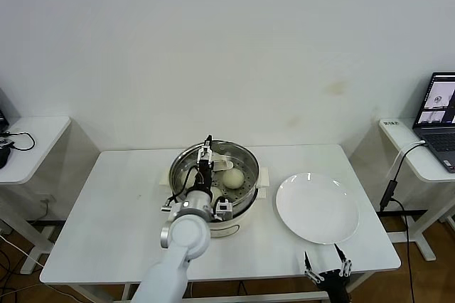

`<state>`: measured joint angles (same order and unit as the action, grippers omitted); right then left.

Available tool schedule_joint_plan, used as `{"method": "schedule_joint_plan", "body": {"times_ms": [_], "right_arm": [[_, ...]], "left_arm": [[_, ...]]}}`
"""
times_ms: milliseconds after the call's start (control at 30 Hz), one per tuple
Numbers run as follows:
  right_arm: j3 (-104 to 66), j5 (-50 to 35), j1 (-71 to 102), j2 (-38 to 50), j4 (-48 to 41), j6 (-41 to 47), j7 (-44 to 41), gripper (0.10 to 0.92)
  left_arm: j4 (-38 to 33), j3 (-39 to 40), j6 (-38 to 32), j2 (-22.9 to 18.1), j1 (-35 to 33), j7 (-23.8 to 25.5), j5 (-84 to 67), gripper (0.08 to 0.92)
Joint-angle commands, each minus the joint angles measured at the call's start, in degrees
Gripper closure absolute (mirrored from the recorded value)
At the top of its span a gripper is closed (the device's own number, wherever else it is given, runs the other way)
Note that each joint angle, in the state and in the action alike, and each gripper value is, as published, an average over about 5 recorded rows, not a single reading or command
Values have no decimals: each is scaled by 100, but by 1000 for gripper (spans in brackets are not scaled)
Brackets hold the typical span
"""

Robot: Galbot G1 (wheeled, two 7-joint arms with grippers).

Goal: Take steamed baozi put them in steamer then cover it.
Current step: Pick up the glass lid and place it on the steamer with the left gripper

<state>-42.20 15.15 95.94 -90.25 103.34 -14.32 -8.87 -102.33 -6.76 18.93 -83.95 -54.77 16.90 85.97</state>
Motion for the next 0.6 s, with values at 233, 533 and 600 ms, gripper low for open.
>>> {"method": "schedule_joint_plan", "body": {"times_ms": [233, 533, 600], "right_arm": [[7, 6, -4, -1, 3, -6, -16, 202], [15, 9, -2, -2, 4, -6, -21, 203], [15, 10, 0, -2, 4, -6, -23, 203]], "left_arm": [[66, 21, -93, -6, -8, 70, 44, 419], [101, 35, -212, -14, -15, 26, 41, 679], [103, 40, -231, -24, -16, 6, 29, 731]]}}
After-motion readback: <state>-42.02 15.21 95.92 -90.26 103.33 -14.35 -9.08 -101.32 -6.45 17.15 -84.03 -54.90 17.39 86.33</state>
